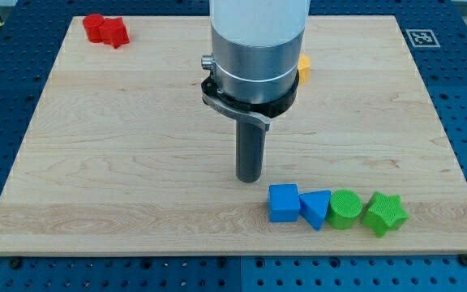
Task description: Slide the blue cube down a bit
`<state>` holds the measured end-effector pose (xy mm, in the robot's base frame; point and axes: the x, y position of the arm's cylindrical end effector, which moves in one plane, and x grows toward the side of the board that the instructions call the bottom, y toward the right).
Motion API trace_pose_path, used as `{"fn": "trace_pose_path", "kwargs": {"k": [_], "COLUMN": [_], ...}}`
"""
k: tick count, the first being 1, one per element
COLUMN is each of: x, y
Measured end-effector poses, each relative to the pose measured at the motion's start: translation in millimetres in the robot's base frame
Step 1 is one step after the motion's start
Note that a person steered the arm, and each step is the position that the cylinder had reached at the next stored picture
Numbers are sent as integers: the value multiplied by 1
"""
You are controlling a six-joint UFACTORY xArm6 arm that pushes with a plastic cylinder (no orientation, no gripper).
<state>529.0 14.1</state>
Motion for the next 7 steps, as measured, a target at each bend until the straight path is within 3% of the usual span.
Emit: {"fn": "trace_pose_path", "kwargs": {"k": [7], "x": [22], "y": [40]}}
